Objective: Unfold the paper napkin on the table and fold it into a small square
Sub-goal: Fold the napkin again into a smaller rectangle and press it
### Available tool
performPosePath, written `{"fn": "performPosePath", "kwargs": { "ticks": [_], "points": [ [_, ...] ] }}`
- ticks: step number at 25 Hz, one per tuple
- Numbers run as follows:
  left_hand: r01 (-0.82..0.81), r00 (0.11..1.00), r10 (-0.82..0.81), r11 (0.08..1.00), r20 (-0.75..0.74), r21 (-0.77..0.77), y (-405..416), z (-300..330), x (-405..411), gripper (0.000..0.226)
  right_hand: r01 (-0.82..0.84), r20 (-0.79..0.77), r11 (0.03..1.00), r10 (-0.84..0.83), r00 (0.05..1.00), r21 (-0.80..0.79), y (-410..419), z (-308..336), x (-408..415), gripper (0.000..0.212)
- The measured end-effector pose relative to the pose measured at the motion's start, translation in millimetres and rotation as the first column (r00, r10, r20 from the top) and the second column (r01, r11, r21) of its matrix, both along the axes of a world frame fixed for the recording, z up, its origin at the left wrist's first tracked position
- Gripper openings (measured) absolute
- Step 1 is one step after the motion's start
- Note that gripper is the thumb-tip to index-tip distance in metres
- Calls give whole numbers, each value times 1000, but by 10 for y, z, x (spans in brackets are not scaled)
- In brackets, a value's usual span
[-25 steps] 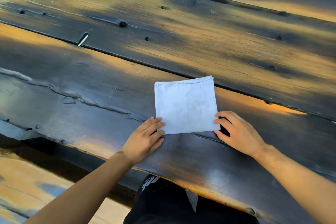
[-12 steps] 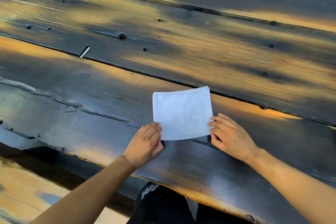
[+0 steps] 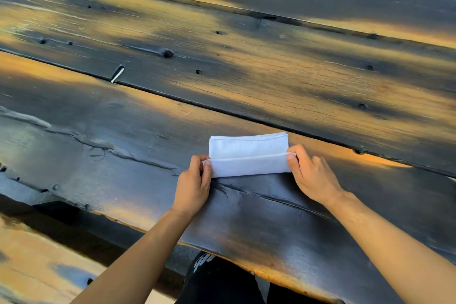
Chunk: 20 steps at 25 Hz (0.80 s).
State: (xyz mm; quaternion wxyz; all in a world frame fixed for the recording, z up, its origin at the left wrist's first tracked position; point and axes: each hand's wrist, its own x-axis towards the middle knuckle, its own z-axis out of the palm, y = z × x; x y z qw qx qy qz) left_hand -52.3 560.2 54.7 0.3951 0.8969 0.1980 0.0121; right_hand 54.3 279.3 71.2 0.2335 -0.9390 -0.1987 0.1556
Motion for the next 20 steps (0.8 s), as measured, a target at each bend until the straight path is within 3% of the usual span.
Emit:
{"fn": "performPosePath", "kwargs": {
  "ticks": [4,10,20],
  "points": [
    [-97,991,99,995,-86,28,-35,17,307,24,84,-6,994,-84,996,-68,201,-8,196,36],
    [-69,959,123,975,-254,212,-35,-107,671,28,200,-101,968,-216,971,-150,383,-147,343,34],
    [-193,946,251,944,-204,270,9,-268,730,28,352,99,928,-341,935,-126,486,-264,357,22]
  ]
}}
